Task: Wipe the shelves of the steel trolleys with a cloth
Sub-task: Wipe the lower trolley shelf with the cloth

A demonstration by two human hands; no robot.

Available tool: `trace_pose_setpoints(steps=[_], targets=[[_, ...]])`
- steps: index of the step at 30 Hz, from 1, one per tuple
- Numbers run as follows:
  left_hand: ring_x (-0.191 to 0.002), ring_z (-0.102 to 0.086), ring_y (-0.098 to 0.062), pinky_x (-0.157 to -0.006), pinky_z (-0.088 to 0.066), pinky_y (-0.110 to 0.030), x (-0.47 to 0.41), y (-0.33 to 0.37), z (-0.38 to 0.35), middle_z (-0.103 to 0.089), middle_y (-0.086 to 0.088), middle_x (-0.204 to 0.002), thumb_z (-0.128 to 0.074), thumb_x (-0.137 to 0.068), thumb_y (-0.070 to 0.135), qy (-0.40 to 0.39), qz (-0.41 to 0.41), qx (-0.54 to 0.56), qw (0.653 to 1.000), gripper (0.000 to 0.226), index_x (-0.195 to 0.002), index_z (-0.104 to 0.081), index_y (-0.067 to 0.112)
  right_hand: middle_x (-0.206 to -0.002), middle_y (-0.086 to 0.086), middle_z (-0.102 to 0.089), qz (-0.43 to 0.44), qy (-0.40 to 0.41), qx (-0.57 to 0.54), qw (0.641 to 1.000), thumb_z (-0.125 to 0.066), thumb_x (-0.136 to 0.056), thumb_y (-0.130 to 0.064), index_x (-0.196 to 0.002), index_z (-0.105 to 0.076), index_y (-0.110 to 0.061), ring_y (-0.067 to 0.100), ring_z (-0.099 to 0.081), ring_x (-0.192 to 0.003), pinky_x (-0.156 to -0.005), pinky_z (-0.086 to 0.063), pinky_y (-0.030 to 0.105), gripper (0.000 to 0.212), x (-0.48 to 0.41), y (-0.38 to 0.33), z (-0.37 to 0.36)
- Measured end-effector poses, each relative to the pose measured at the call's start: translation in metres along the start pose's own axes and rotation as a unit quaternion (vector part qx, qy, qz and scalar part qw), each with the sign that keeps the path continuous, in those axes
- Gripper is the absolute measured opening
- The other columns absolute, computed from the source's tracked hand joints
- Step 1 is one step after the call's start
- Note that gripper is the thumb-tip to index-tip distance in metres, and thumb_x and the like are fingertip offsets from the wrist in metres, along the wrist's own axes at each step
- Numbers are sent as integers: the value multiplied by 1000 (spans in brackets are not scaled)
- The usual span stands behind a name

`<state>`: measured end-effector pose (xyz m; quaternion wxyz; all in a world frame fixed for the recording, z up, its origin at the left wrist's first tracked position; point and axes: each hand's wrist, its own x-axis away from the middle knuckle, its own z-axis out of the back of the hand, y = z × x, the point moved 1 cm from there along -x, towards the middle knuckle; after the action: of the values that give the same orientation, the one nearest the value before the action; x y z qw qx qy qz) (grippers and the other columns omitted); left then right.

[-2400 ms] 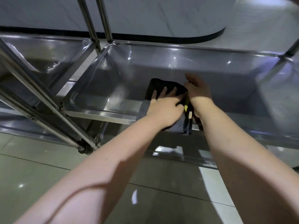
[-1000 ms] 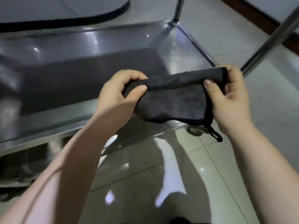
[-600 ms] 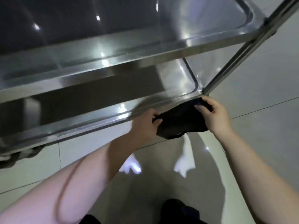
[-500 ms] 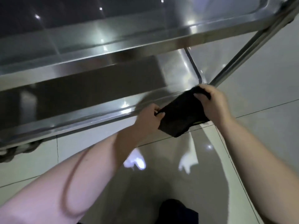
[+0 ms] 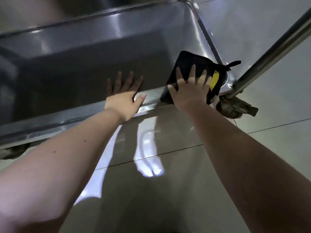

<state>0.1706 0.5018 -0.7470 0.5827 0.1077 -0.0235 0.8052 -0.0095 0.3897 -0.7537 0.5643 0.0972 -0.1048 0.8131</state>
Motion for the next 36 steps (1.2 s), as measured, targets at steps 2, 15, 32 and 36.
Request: trace_pose_setpoints(steps=[2,15,32,36], targets=[[-148,17,-24,-116,13,-53,-3,-5,-5,7,11,-163,-23,-97,59,10,13,9,1000,61,-152,-1,45,-163,8,15,12,6,16,1000,-14,-92,-72,-151,7,-46,46,14,-146,-112,13,61,69,-7,5,-4],[-150,6,-21,-119,8,-47,-11,-7,-7,-2,5,-164,-36,-96,37,63,27,144,987,62,-154,-15,36,-165,-1,7,109,65,14,992,-22,-92,-68,-151,0,-50,46,10,-146,-112,10,66,66,-43,-51,4],[-149,-6,-27,-118,-1,-52,-34,-76,-9,-8,2,-164,-30,-101,37,91,98,-5,991,57,-155,-13,32,-165,-7,3,9,55,38,998,-18,-97,-62,-151,-1,-51,38,11,-148,-116,12,59,58,-104,66,30],[-150,-6,-26,-118,-2,-50,-30,-76,-8,-9,1,-163,-32,-102,29,97,95,6,991,56,-155,-14,30,-165,-6,2,-12,65,-13,998,-19,-98,-59,-153,-4,-47,42,11,-147,-113,14,63,58,-89,-16,22]])
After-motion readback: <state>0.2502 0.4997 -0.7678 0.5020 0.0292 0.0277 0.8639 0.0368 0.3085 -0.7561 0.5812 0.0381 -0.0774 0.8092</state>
